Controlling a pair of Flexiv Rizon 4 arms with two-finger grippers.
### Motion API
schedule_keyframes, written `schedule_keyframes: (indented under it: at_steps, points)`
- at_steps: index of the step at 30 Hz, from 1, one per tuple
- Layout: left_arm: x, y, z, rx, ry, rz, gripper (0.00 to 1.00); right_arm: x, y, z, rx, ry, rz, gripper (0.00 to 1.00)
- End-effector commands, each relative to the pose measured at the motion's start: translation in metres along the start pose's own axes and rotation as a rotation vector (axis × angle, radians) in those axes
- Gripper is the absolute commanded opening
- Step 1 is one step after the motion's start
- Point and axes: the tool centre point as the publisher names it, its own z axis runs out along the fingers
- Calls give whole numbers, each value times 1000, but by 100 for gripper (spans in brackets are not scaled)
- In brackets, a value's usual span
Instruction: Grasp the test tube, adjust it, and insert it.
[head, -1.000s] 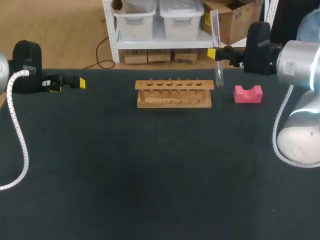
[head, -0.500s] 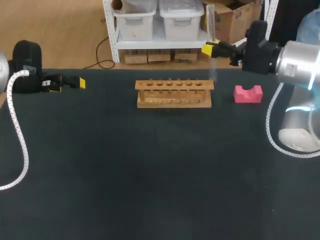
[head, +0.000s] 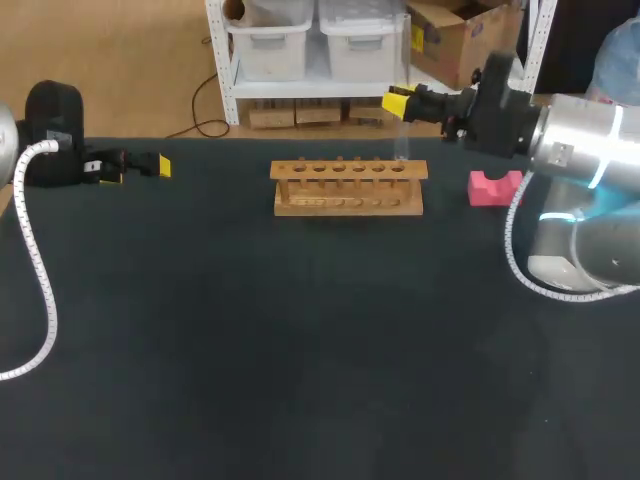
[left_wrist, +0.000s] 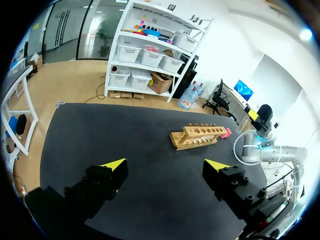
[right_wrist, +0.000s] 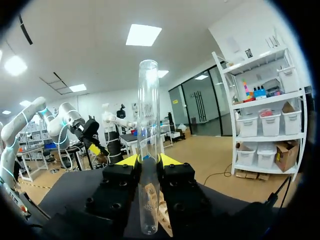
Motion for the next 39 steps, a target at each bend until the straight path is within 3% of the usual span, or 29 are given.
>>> schedule_keyframes:
  at_steps: [1,17,21,31,39]
  points:
    - [0,-1,0,-2,1,-1,100,-3,2,7,-47,5,-12,0]
    - [0,-1,0,-2,1,-1,100,5,25,14,54,41,-36,0]
    - [0,-1,0,-2,1,-1,100,8,29,17,120,59,-62,0]
    - [0,-1,0,-2,1,-1,100,17,33,30,194,40,-66,0]
    - [0,-1,0,-2,1,-1,100,25,28,43,323,3,-53,0]
